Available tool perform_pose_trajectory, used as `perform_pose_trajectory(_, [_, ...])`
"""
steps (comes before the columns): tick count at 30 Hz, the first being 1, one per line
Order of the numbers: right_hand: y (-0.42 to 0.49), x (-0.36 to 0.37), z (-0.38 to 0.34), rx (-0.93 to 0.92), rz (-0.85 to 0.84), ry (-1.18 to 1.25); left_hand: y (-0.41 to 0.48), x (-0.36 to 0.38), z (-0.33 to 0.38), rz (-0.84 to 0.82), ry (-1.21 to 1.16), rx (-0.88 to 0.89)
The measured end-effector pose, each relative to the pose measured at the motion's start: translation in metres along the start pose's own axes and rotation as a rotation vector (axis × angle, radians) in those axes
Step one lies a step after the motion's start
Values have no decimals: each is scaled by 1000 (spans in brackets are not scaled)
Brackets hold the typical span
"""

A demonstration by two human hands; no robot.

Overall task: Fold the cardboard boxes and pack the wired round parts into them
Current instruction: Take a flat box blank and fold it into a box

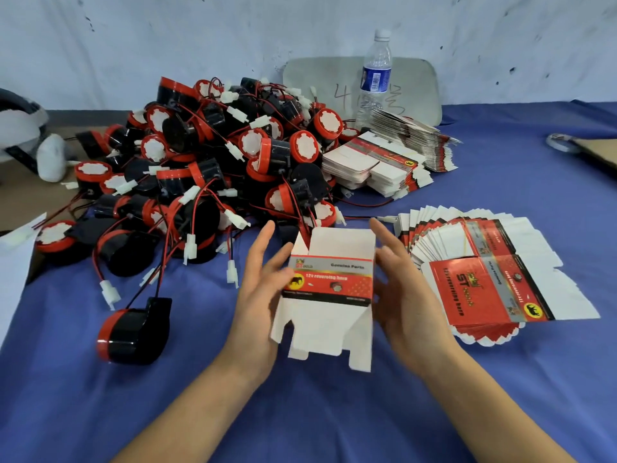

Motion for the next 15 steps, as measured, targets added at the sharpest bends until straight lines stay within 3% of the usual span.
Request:
perform_pose_trajectory(3, [-3, -4, -16, -240, -69, -442, 3, 2, 9, -60, -122, -78])
perform_pose_trajectory(6, [-9, 3, -20, -405, -287, -788, 7, 0, 10, -85, -93, -124])
perform_pose_trajectory(8, [-13, 7, -19, -438, -355, -869, 8, -3, 9, -77, -57, -127])
perform_pose_trajectory(12, [-23, 23, -26, -674, -289, -1109, 10, -8, 5, -49, -35, -133])
perform_pose_trajectory(15, [-28, 31, -29, -749, -241, -1063, 7, -7, 3, -80, -14, -206])
Point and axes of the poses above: each hand's wrist, its own y-axis towards the middle knuckle, its own x-axis out of the palm, z = x × y, the point moved 4 cm from there along y, towards the middle knuckle, and after that the axes turned 4 degrees about z, right-handed, at the moved point
